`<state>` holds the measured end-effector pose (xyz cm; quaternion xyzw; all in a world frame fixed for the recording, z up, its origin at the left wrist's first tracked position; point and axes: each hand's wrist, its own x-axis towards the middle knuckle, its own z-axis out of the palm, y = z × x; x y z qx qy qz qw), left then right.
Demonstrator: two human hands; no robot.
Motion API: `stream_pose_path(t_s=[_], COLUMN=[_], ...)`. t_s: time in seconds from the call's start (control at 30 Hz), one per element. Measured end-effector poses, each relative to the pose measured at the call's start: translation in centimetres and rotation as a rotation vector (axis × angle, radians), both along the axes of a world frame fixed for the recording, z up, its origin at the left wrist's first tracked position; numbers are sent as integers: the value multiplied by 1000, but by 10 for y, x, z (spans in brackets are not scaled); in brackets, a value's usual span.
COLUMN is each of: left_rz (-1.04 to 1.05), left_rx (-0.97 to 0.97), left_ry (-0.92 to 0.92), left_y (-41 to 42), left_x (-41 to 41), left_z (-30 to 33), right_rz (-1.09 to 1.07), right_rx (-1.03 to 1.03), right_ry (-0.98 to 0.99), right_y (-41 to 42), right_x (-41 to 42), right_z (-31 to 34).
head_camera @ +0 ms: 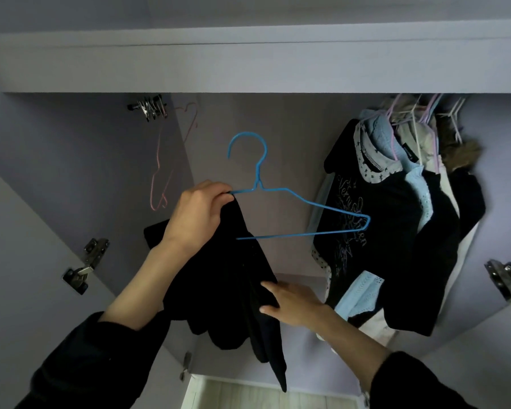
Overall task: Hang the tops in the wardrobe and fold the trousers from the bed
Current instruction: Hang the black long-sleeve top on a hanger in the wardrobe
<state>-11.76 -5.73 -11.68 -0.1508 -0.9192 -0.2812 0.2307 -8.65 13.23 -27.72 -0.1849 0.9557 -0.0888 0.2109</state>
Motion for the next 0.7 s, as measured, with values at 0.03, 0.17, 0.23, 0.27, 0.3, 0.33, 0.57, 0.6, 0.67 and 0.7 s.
stream_pose_path(t_s=[0.03,0.17,0.23,0.27,0.3,0.33,0.57,0.6,0.67,0.7], left_rz=[-2,52,95,116,133,142,115,123,123,111], left_rx=[6,21,-12,-29,-45,-59,-189,-183,-156,-136], left_ry=[23,27,-17,-54,-94,-127,-107,-93,-46,-19], left_y=[-2,-23,-36,-43,-49,-53,-53,-49,-39,-34], left_x=[1,4,4,5,5,5,2,1,-1,0], left_z=[3,6,0,-4,-9,-12,-24,-24,-22,-20], right_rz=[-14,-114,-150,-162,-173,-180,-202,-164,-71,-31], right_rx=[71,166,134,114,91,69,-158,-173,-221,-248], right_ry=[-8,108,186,214,234,252,441,488,598,654], right_y=[4,27,46,57,68,77,90,85,71,62], right_x=[-4,-19,-25,-28,-31,-34,-46,-47,-46,-45], right_z=[-5,-6,3,8,14,20,77,85,100,107])
